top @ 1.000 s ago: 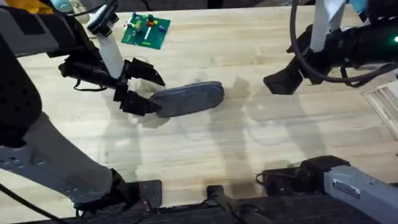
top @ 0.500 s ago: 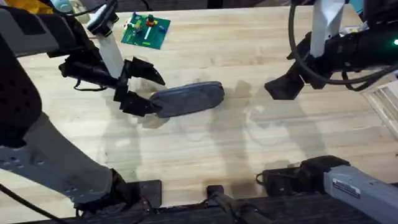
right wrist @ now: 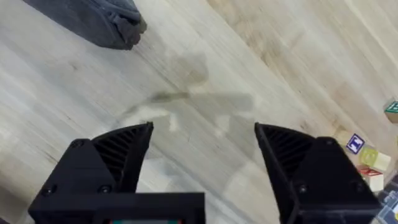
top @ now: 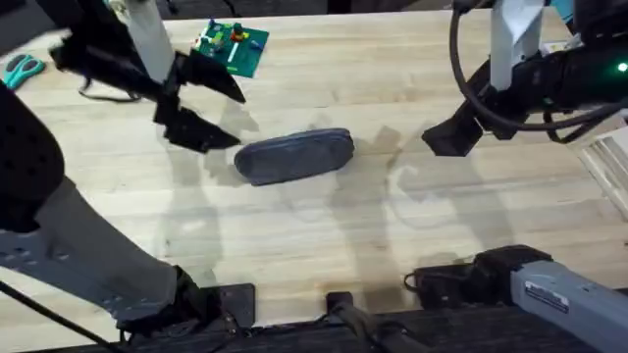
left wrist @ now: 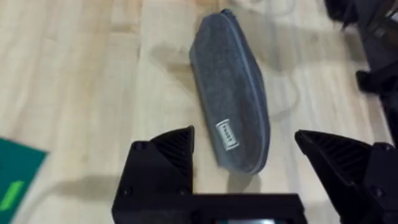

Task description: Unzip the bag, pick up the pens from the table one at a time and place them inside, then zip the bag closed.

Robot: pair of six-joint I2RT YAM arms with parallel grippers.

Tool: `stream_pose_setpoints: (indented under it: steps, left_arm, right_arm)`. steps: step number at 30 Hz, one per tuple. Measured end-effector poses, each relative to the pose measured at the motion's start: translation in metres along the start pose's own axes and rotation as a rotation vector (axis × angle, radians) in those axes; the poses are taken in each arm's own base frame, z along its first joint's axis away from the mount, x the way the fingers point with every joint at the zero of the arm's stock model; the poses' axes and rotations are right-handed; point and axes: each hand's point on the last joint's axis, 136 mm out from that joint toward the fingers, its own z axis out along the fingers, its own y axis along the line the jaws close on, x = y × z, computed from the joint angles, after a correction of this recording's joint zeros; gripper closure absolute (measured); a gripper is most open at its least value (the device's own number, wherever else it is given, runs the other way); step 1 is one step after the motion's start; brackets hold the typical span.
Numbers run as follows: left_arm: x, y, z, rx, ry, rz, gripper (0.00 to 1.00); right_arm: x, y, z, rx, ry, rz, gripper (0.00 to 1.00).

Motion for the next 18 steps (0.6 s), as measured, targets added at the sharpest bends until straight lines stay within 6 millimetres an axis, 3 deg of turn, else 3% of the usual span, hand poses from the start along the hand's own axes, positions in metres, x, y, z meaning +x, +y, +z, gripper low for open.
stream_pose_setpoints:
  steps: [18]
  left_arm:
    - [-0.0023, 0.0021, -0.0038, -0.007, 0.013, 0.008, 0.004]
  right_arm:
    - [0.0001, -0.0001, -0.0001, 0.001, 0.000, 0.000, 0.003]
